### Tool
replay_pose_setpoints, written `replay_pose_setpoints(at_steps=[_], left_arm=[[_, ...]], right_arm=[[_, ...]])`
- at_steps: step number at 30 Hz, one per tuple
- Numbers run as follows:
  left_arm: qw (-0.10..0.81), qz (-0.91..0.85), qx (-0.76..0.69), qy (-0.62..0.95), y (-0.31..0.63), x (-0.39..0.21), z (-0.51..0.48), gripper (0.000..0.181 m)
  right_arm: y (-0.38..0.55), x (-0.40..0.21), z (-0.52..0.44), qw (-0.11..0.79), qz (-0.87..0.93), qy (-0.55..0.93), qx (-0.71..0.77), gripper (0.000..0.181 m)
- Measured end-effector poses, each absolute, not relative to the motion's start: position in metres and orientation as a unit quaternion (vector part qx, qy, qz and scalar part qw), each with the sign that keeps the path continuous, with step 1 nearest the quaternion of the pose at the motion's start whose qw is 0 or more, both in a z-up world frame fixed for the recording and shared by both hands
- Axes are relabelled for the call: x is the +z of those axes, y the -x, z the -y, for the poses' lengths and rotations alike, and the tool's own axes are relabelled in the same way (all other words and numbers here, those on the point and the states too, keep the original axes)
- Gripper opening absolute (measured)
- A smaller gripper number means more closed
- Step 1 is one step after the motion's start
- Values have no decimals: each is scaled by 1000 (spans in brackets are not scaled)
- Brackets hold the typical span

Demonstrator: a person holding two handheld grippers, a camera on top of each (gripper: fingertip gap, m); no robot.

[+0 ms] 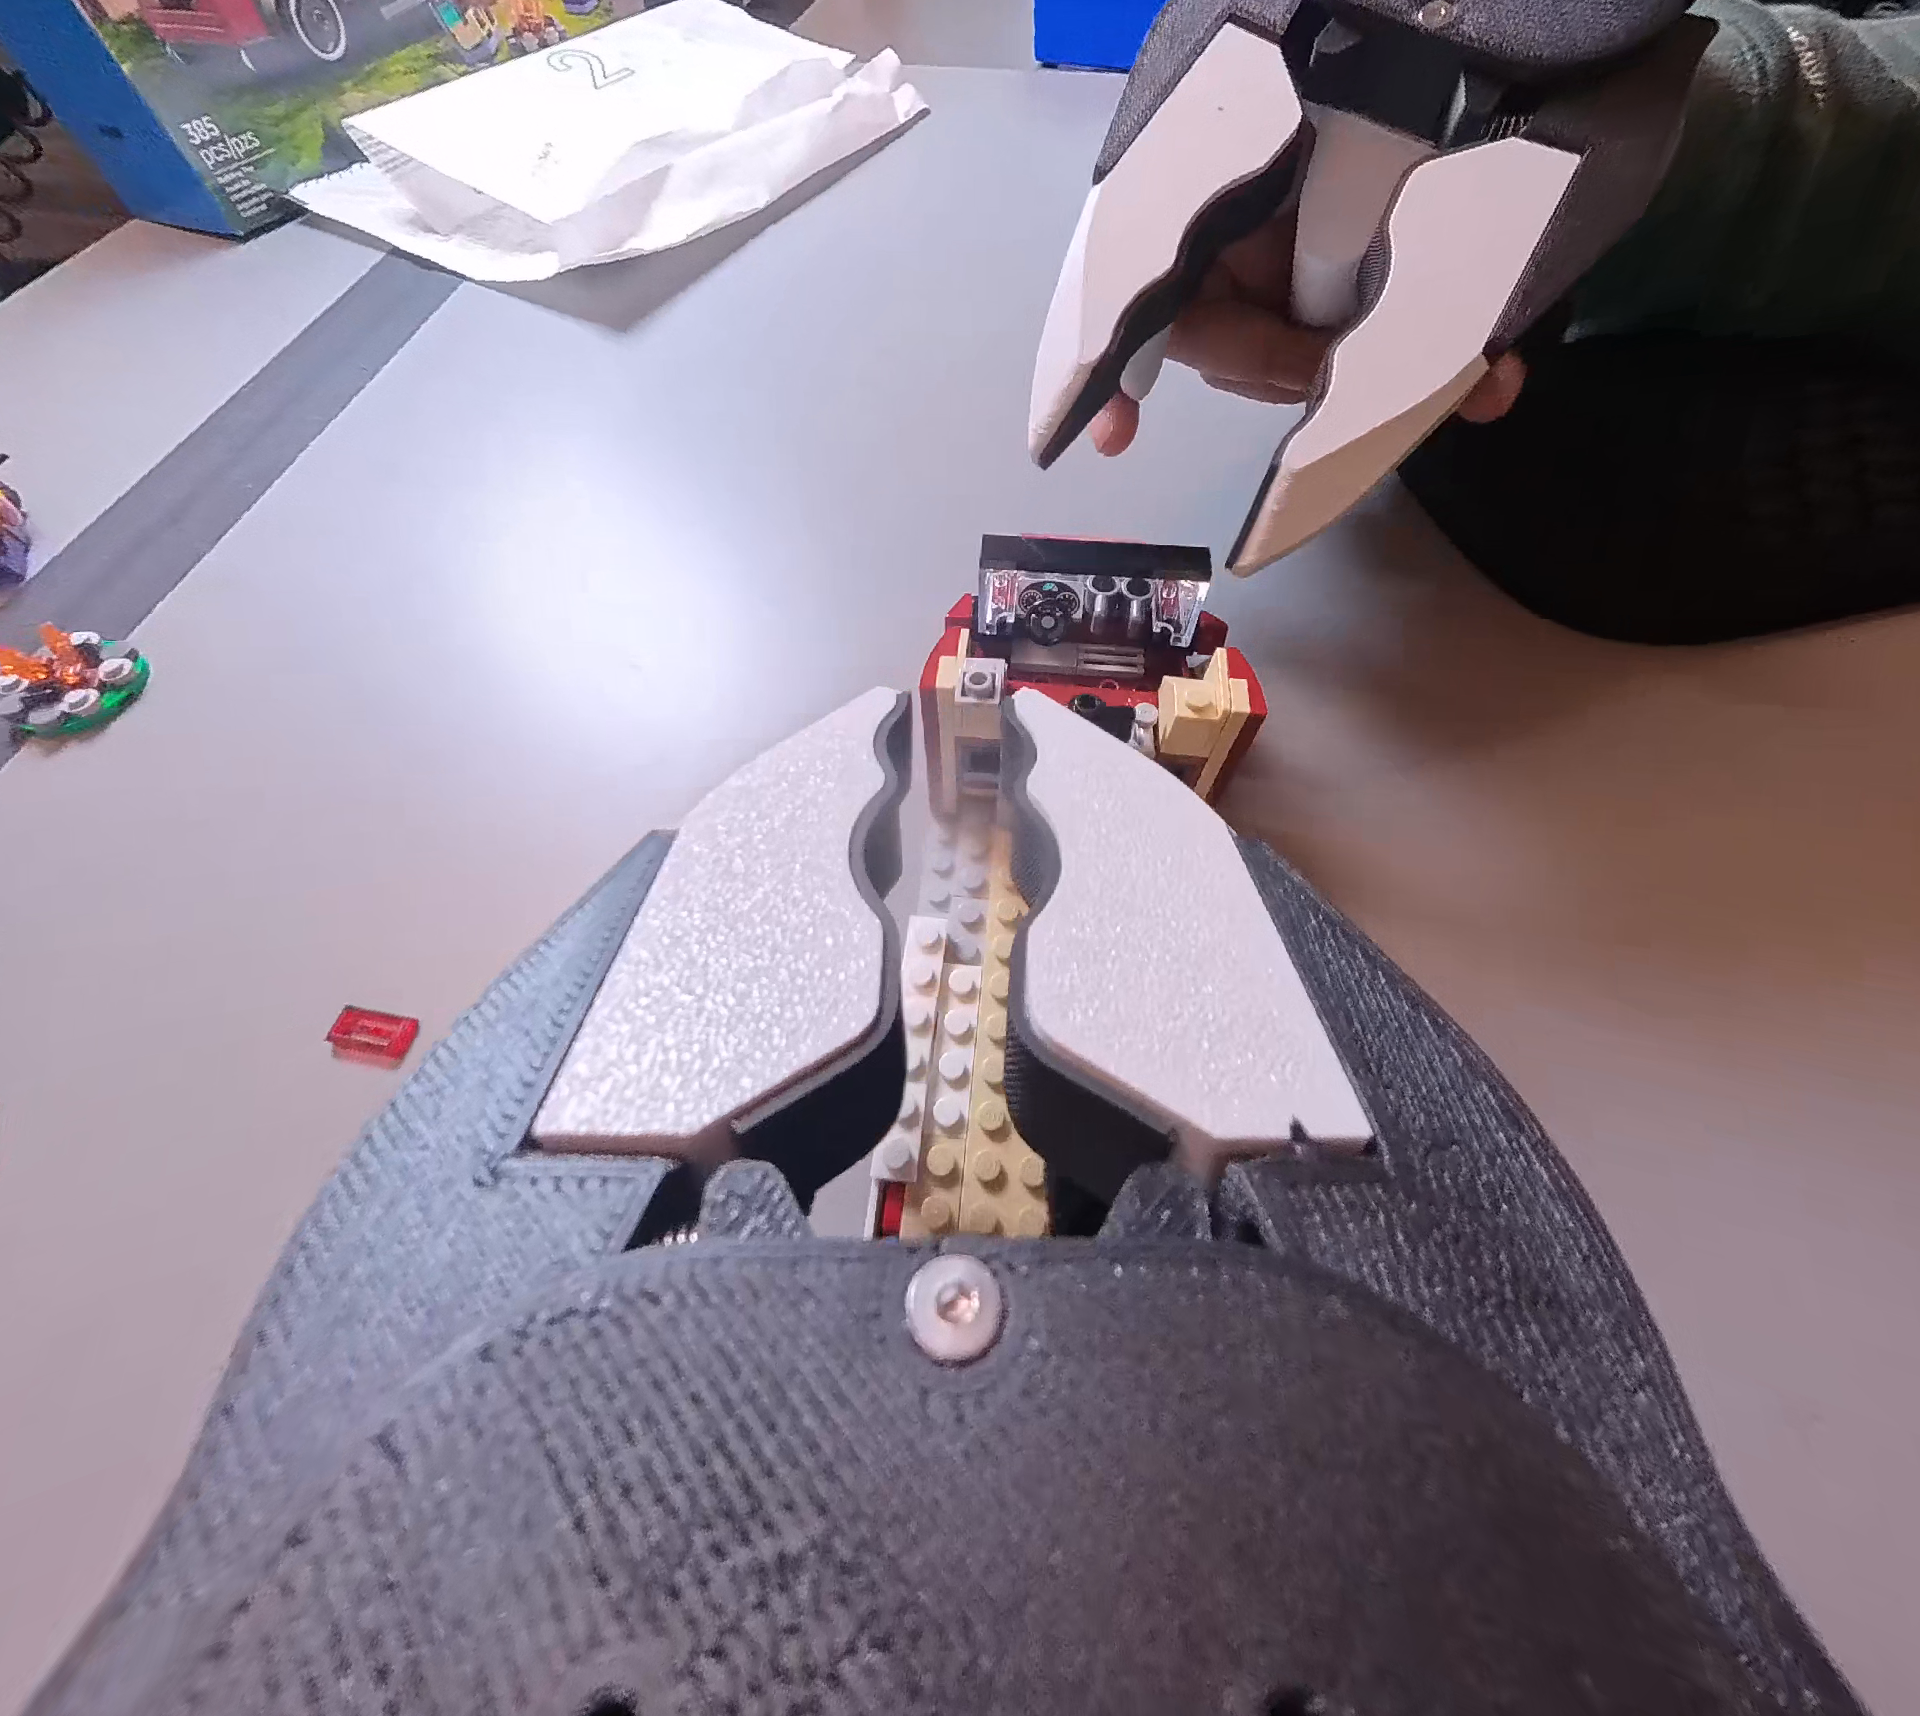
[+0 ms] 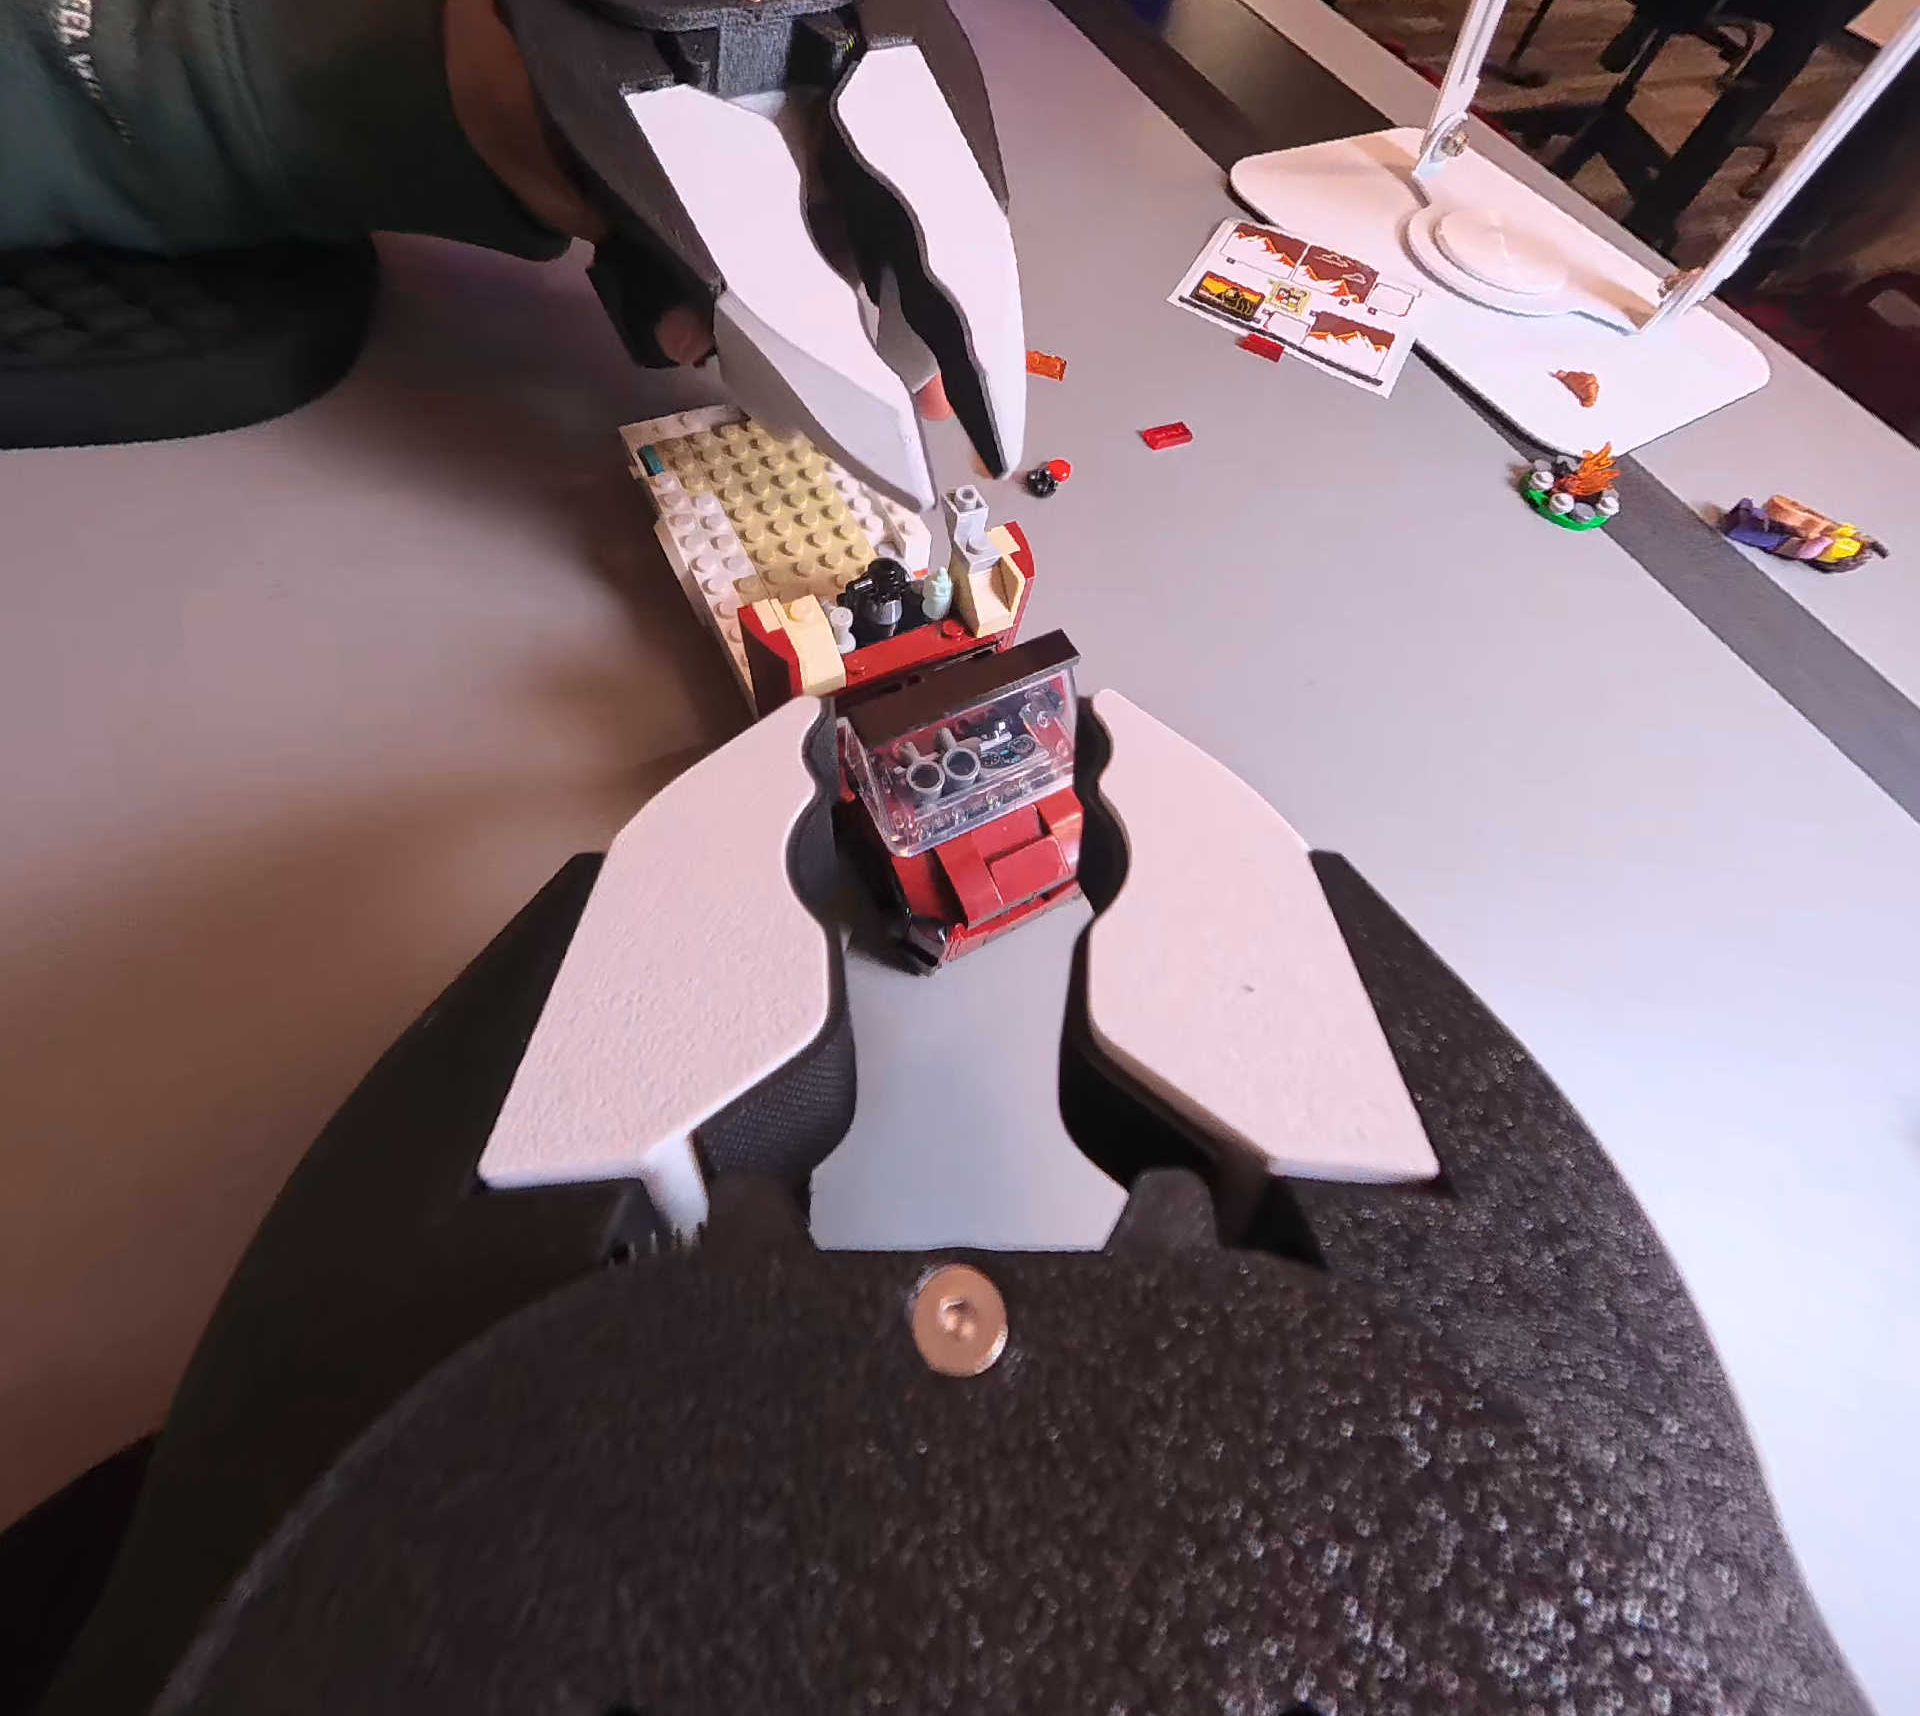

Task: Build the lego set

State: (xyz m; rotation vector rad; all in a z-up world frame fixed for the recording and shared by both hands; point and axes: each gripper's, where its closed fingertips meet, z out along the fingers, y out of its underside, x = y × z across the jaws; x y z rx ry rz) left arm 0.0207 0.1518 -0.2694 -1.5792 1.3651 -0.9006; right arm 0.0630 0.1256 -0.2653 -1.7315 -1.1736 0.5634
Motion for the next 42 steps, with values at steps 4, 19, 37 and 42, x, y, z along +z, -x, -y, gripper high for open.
replay_pose_setpoints(at_steps=[4, 19, 37, 42], left_arm=[[401, -543, -368, 640, -11, -270, -145, 26], [254, -627, -219, 703, 28, -334, -121, 82], [162, -395, -393, 814, 6, -311, -126, 81], [151, -350, -427, 820, 4, -307, -131, 81]], right_arm=[[-69, -269, -125, 463, 484, 706, 231, 48], [-77, -302, -131, 414, 482, 737, 230, 51], [-37, -286, -117, 364, 321, 854, 189, 40], [-37, -288, -126, 357, 296, 868, 175, 39]])
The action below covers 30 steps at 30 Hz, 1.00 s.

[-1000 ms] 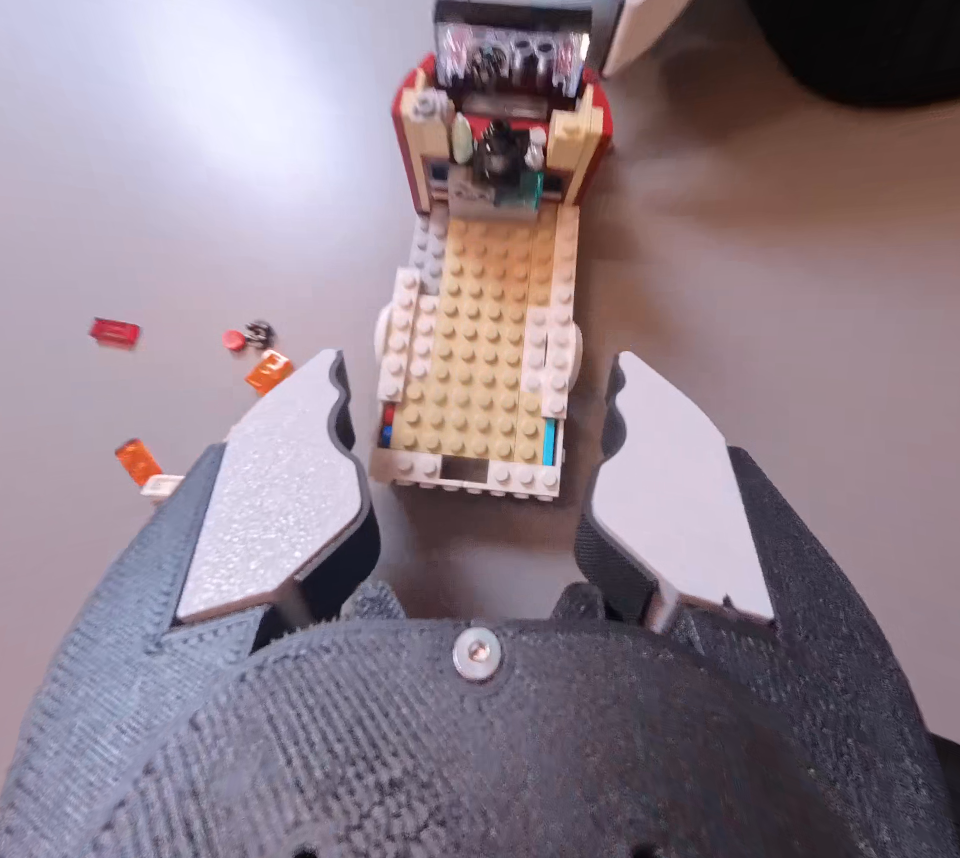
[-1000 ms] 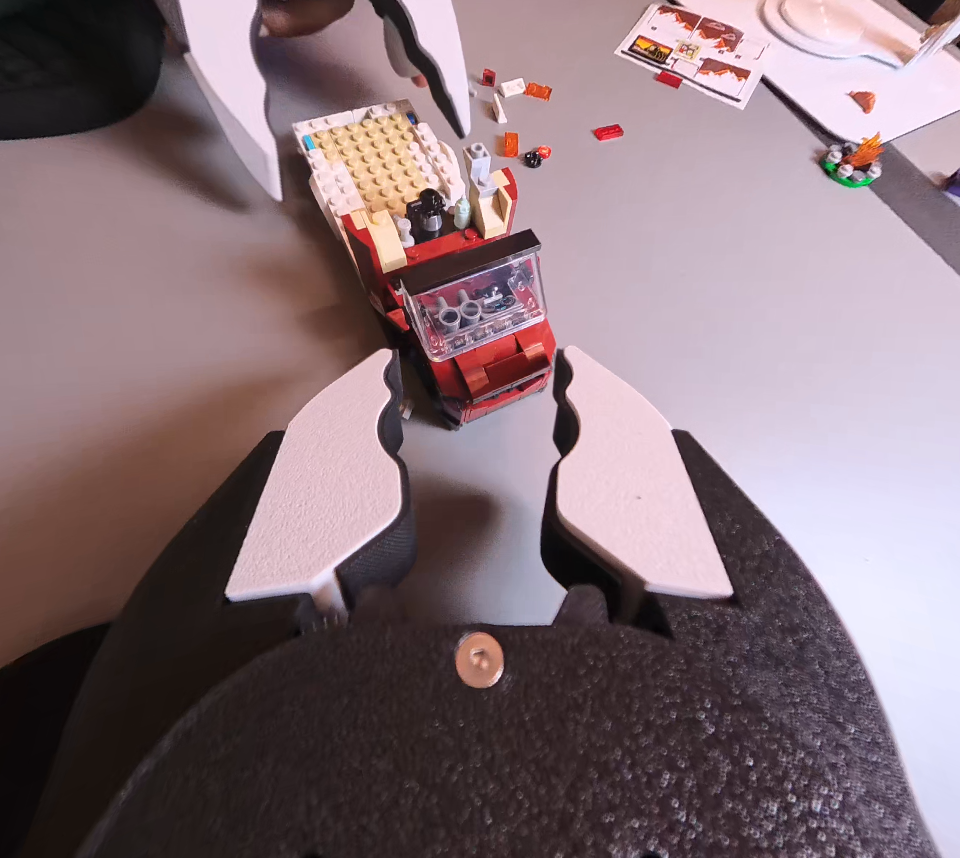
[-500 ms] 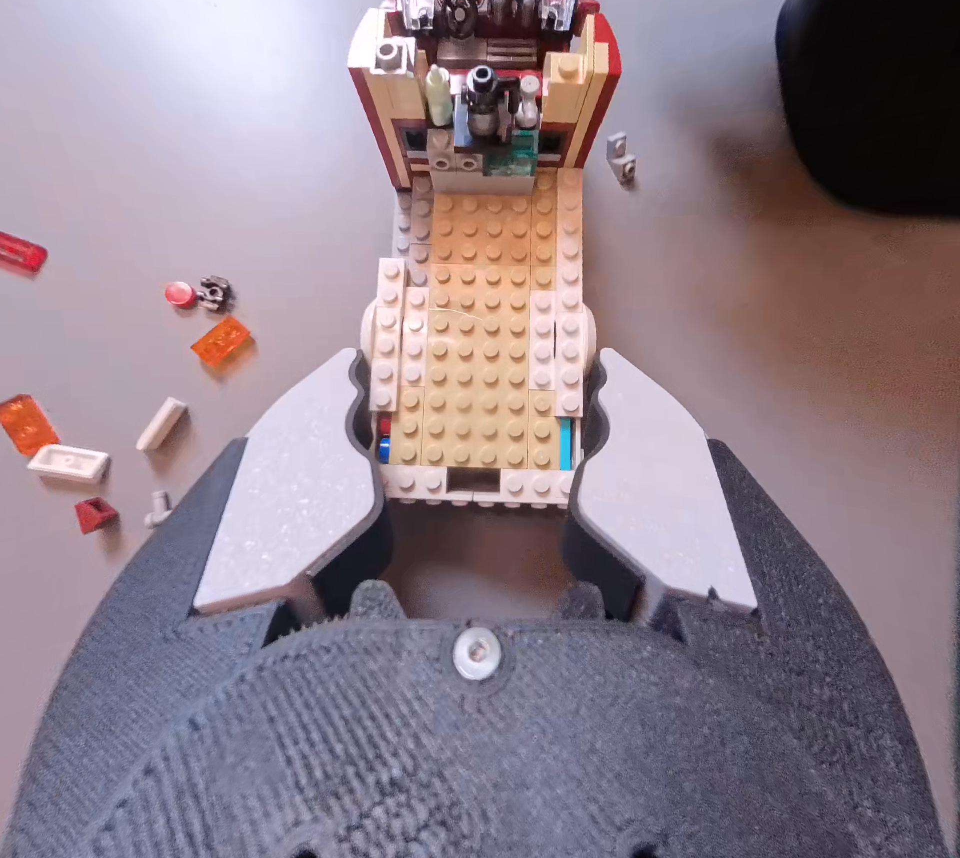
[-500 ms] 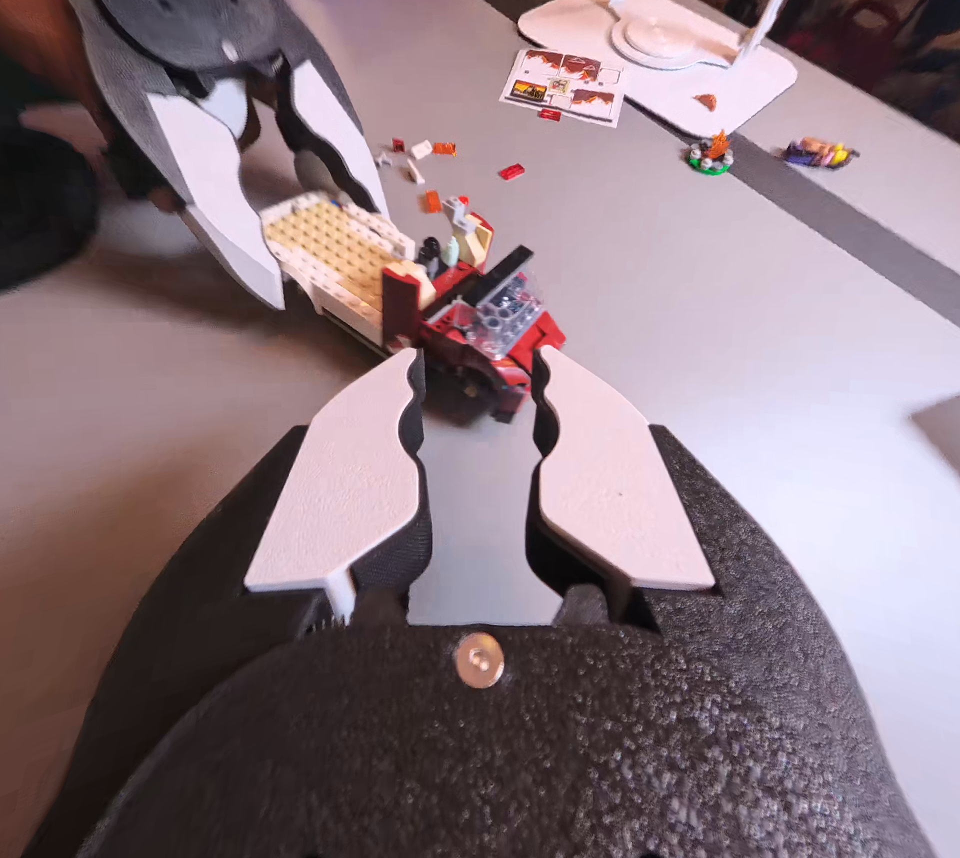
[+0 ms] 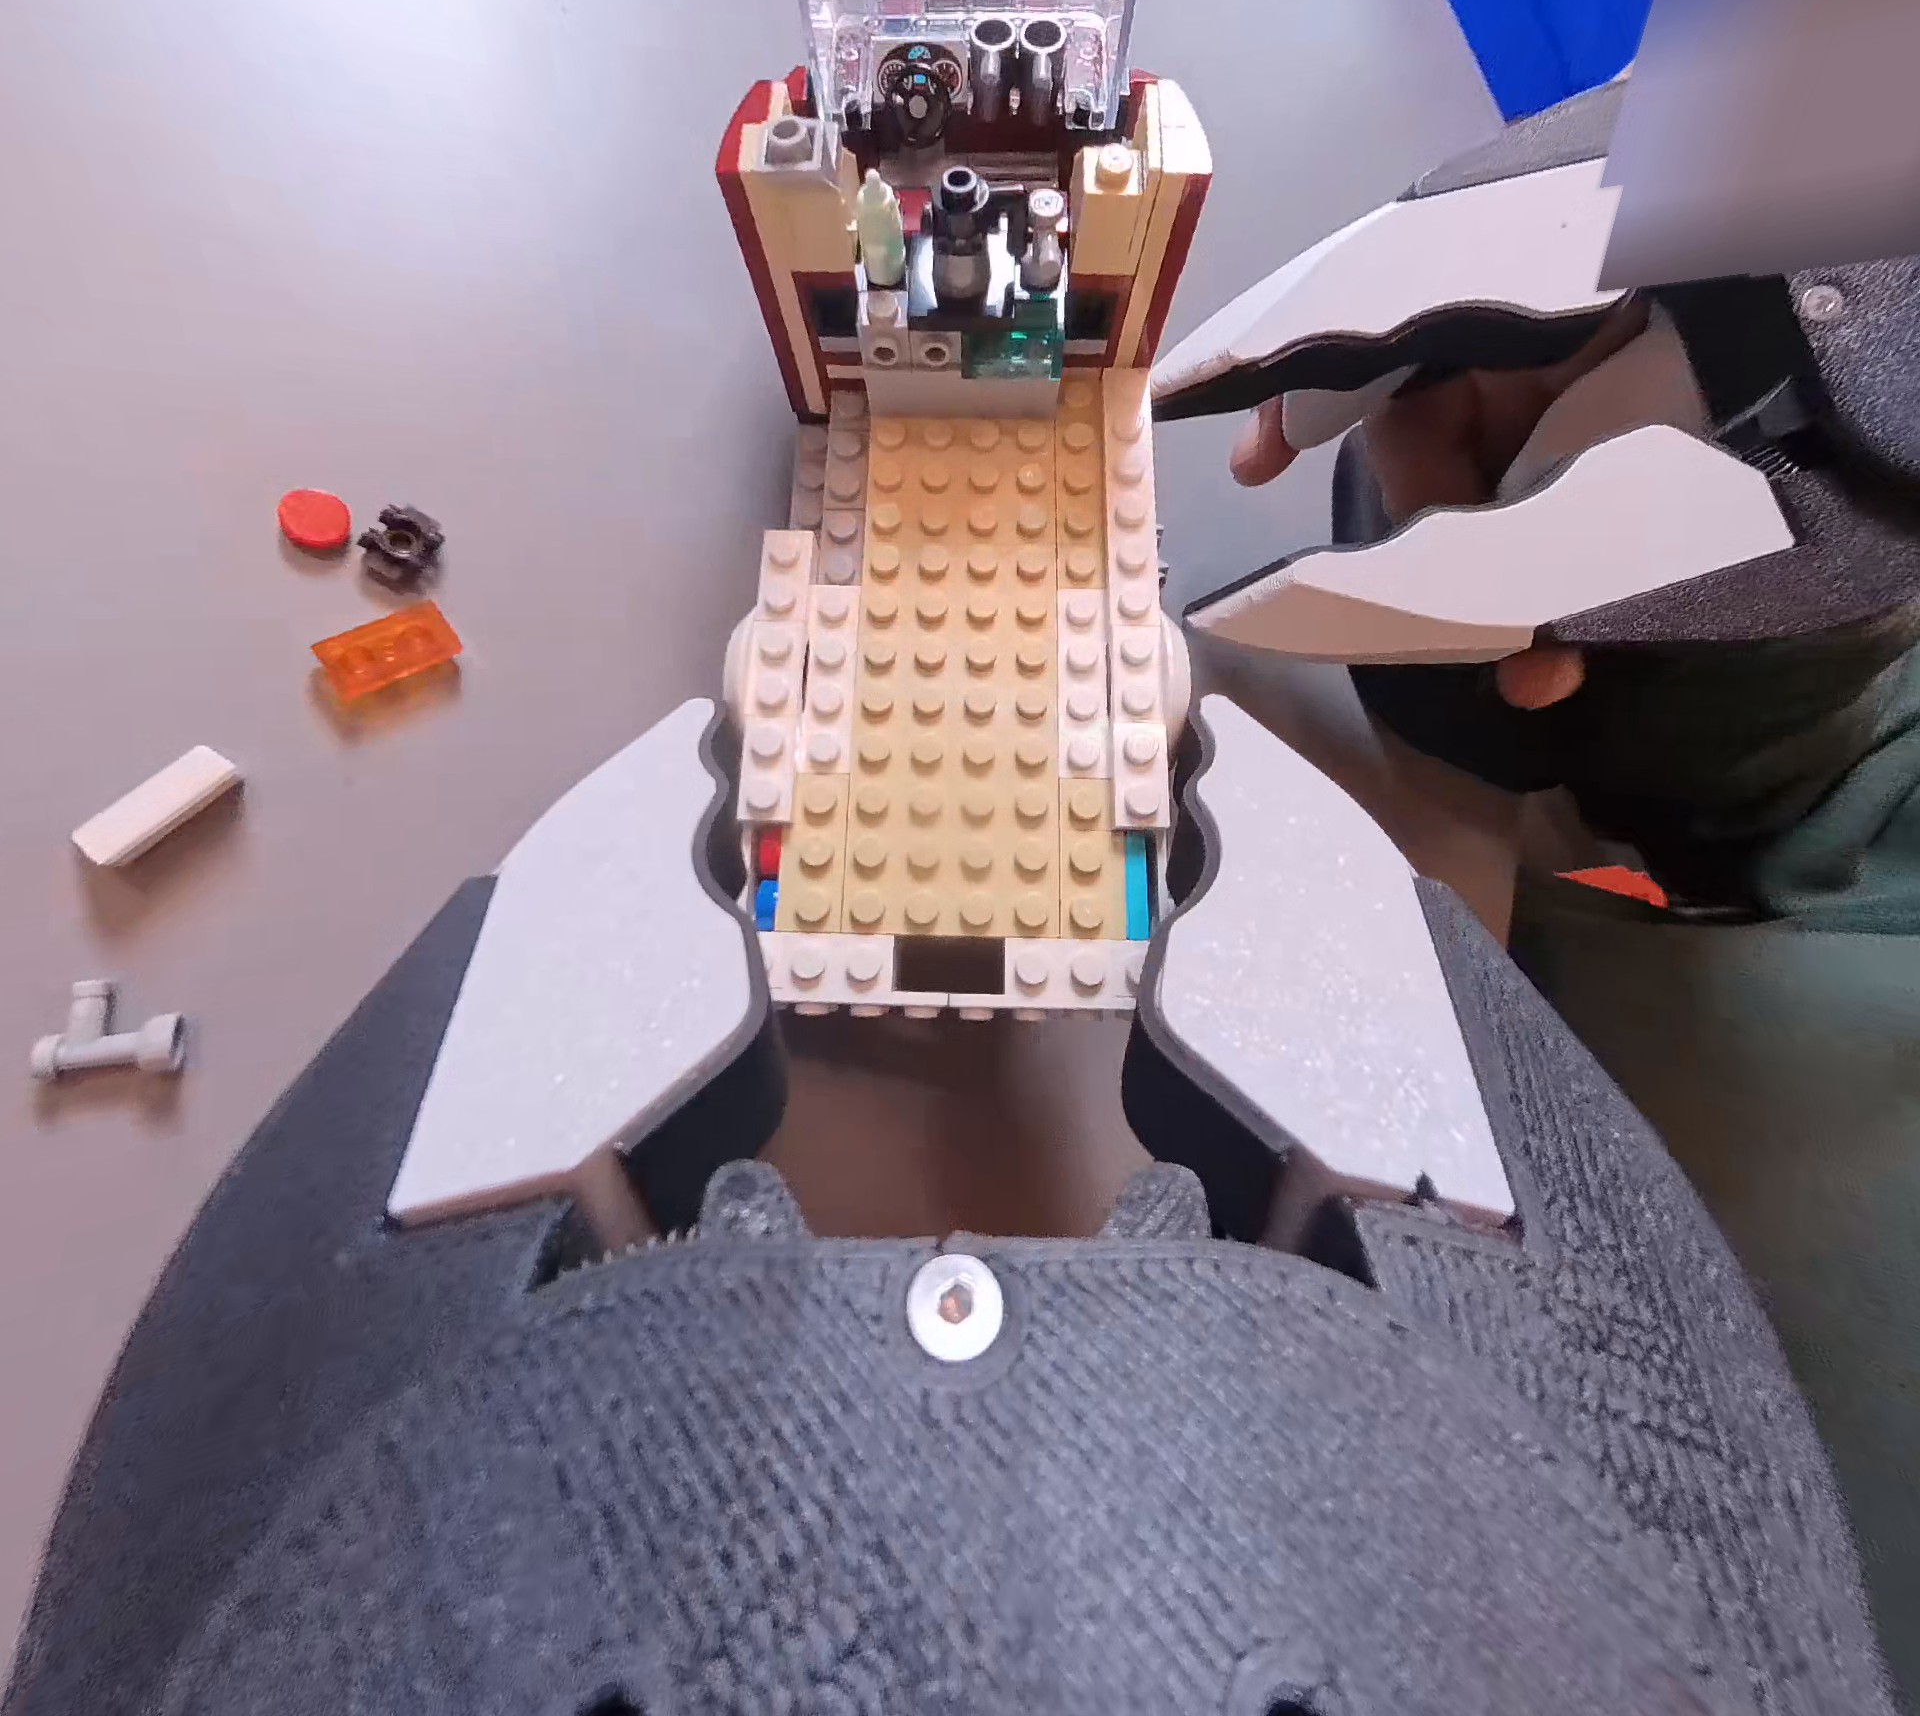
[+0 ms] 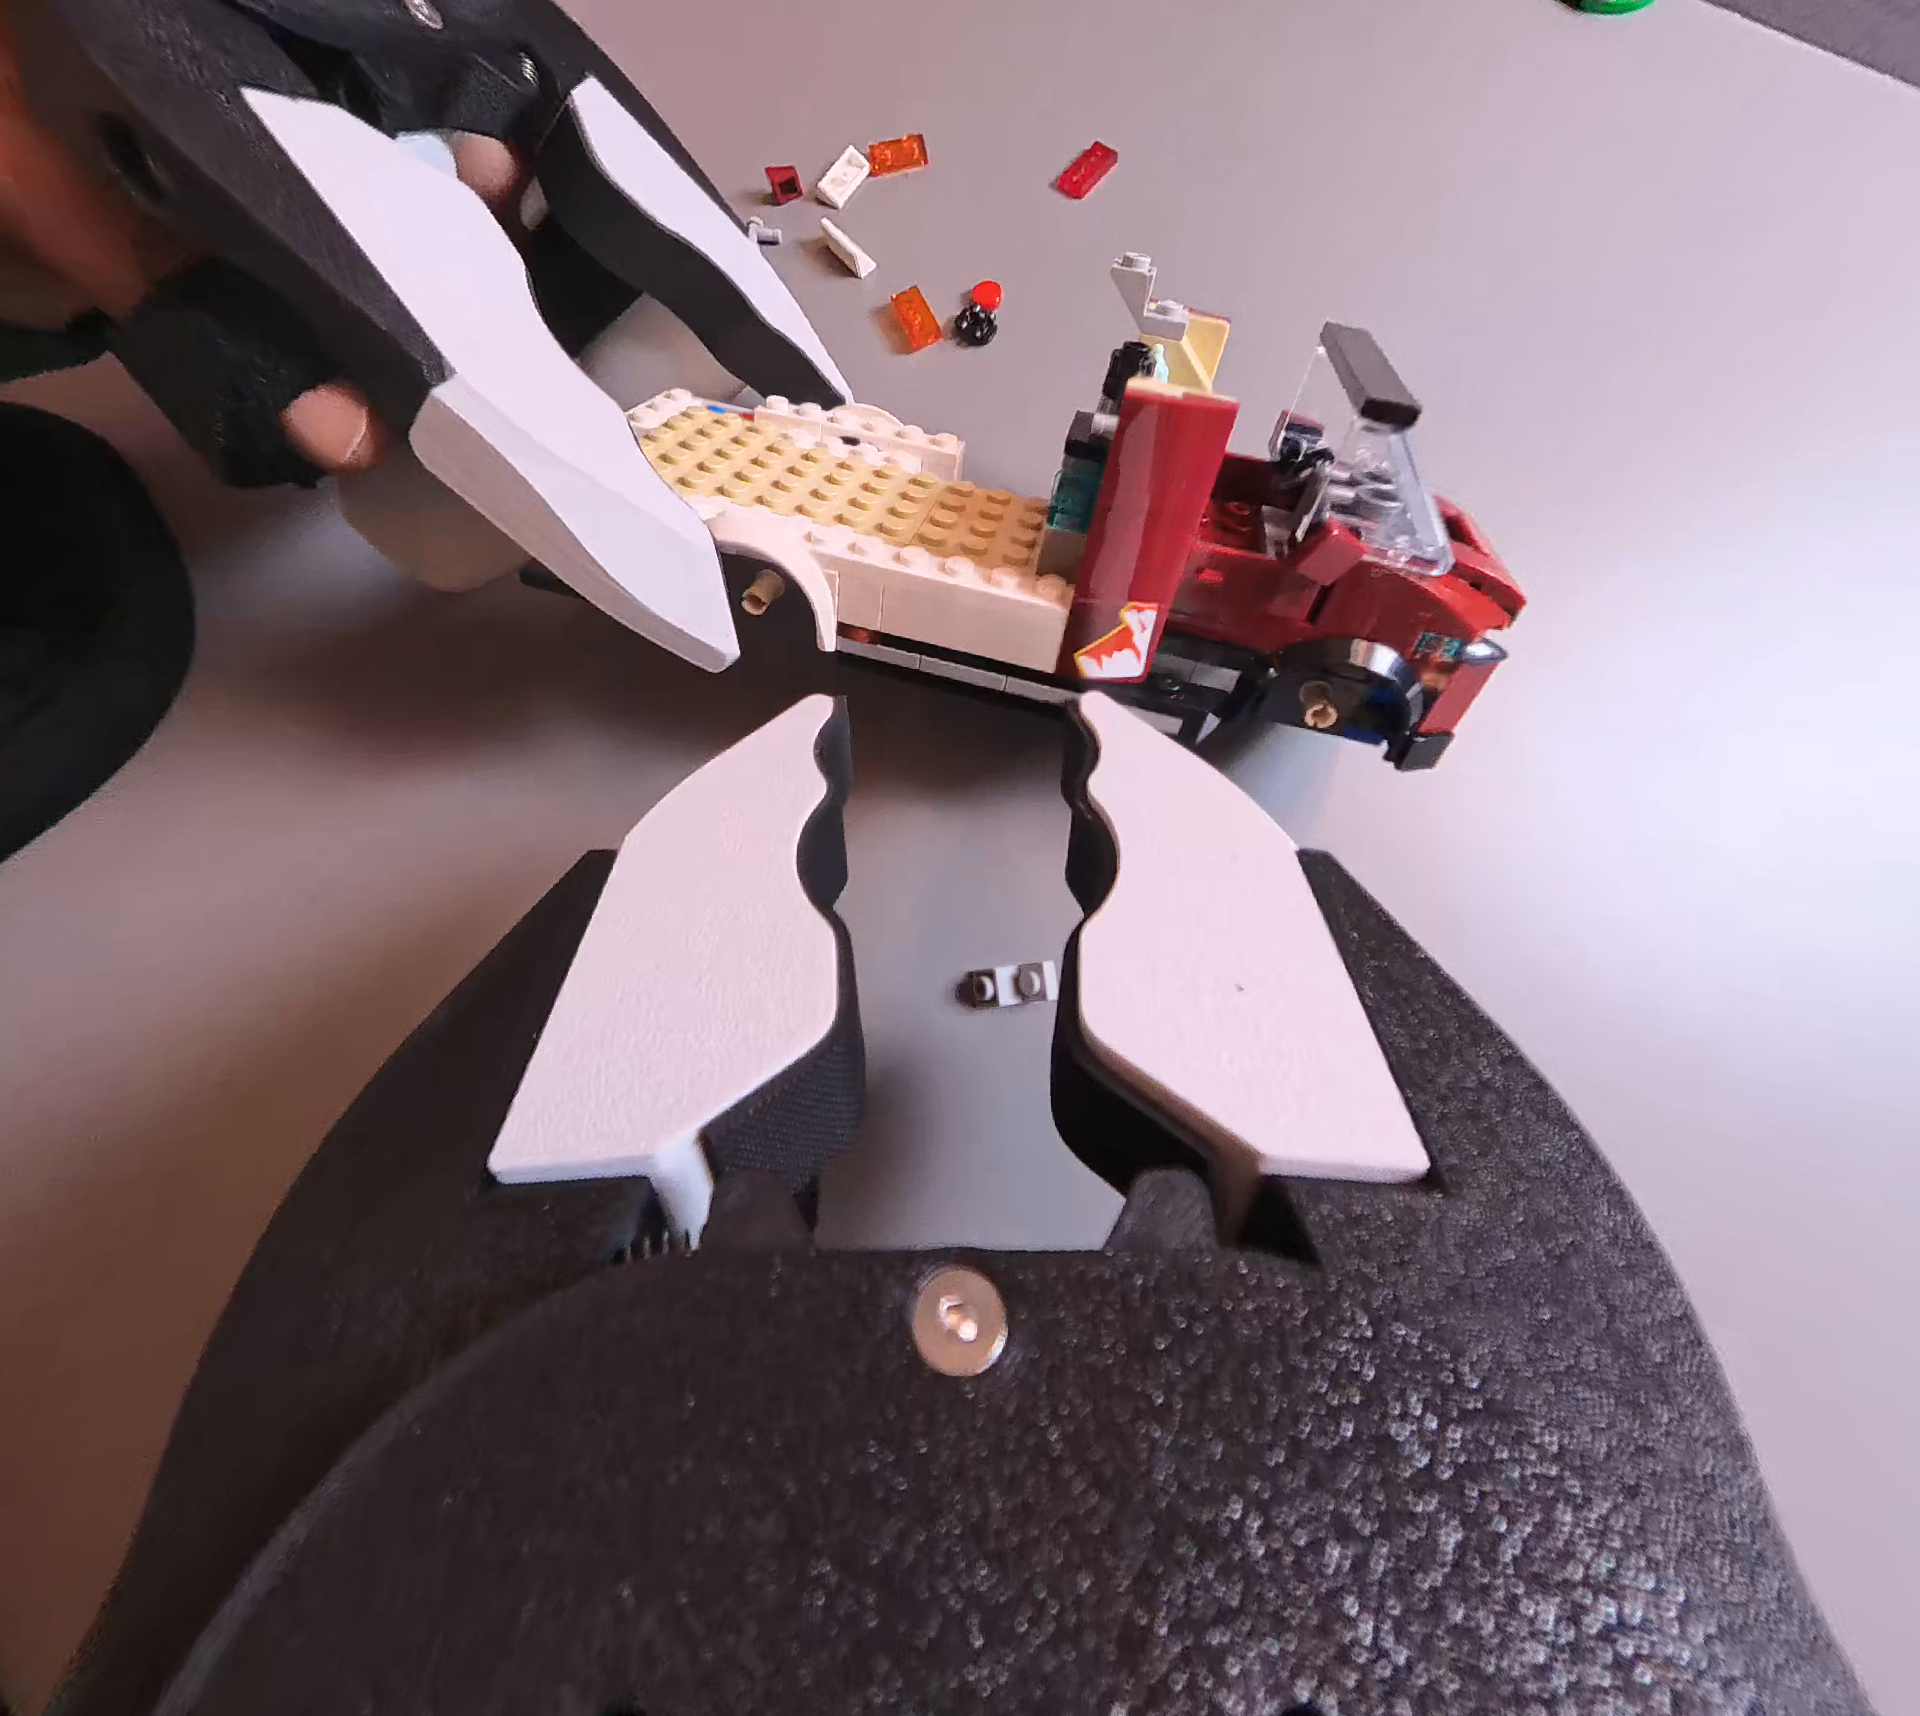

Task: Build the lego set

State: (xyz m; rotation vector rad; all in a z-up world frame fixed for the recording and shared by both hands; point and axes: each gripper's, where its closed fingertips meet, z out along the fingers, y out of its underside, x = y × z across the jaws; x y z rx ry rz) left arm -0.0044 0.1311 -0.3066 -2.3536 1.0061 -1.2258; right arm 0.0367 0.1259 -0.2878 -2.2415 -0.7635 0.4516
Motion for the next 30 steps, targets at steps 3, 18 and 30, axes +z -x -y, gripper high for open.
replay_pose_setpoints(at_steps=[3, 18, 30], left_arm=[[150, -334, -438, 821, 4, -305, -133, 81], [152, -326, -440, 823, 3, -305, -133, 81], [176, -344, -407, 827, 4, -309, -133, 81]], right_arm=[[-37, -291, -125, 345, 291, 876, 169, 39], [-38, -306, -129, 317, 288, 892, 146, 41], [-38, -311, -127, 310, 291, 893, 150, 43]])
